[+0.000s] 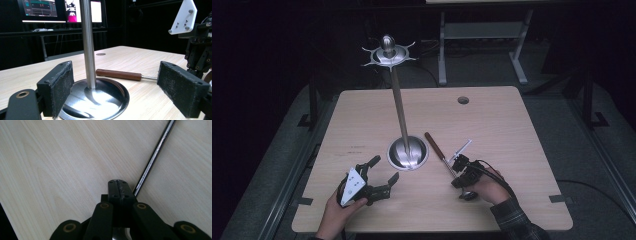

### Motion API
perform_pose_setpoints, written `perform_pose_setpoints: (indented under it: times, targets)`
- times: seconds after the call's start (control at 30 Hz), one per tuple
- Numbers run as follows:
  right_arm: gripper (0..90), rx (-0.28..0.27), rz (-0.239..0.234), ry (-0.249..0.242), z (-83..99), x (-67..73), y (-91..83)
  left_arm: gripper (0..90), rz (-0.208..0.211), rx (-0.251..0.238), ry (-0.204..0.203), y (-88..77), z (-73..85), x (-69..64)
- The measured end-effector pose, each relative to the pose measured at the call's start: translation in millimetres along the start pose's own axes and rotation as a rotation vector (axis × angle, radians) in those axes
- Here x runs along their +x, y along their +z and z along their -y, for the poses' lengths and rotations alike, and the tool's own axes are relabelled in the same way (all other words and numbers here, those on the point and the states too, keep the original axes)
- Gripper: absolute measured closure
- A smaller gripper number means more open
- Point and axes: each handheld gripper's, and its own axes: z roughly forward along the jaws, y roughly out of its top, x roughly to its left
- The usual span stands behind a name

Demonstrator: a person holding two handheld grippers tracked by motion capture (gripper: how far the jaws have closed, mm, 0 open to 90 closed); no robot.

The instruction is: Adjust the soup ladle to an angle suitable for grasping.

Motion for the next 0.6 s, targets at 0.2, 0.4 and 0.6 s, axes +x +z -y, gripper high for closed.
perform_pose_setpoints:
  times: [0.2, 0.4, 0.6]
  targets:
    - [89.7, 0.006, 0.017, 0.005, 1.3, -2.5, -0.8, 13.3, 0.000, 0.000, 0.000, 0.0, 0.0, 0.0]
    - [89.7, 0.010, 0.036, 0.014, 2.9, -6.5, -1.6, 13.3, 0.000, 0.000, -0.001, 0.0, 0.0, 0.0]
    - [89.7, 0.014, 0.056, 0.021, 3.9, -11.2, -3.2, 13.3, -0.001, 0.000, -0.001, 0.0, 0.0, 0.1]
